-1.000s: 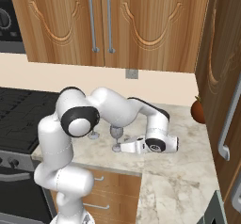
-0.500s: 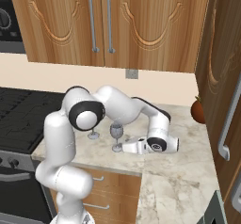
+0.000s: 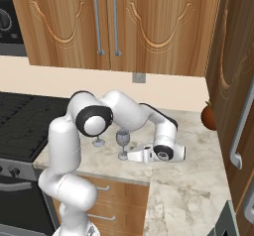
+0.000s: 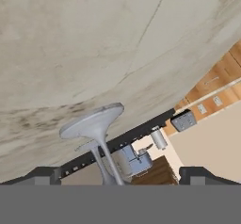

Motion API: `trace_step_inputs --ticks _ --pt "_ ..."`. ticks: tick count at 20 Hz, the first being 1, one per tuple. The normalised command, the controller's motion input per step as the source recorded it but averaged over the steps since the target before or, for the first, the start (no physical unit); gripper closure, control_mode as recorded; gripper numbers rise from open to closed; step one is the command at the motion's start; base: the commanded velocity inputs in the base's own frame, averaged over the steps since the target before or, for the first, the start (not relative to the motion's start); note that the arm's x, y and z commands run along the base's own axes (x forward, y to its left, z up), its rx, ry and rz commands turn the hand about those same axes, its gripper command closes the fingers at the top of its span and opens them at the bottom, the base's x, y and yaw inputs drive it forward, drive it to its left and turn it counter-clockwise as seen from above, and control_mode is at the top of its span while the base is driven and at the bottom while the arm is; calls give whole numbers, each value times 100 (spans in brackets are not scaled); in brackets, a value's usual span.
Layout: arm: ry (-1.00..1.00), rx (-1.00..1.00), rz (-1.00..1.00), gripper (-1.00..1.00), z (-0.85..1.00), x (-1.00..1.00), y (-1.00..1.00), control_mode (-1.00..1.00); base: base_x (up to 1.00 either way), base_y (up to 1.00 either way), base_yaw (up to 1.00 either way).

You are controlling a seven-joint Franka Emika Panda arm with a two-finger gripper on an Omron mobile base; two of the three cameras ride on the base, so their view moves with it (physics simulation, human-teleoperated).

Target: Retrieve the wine glasses from the counter and place one next to each plate.

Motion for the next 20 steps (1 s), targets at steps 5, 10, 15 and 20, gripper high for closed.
trace_step_inputs --ticks 5,10,15,20 --pt "0 0 0 -100 0 6 19 -100 0 0 0" --pt "0 0 0 -100 0 5 17 -100 0 0 0" --pt "0 0 0 -100 0 1 5 -100 0 0 0" --pt "0 0 0 -100 0 3 9 -100 0 0 0"
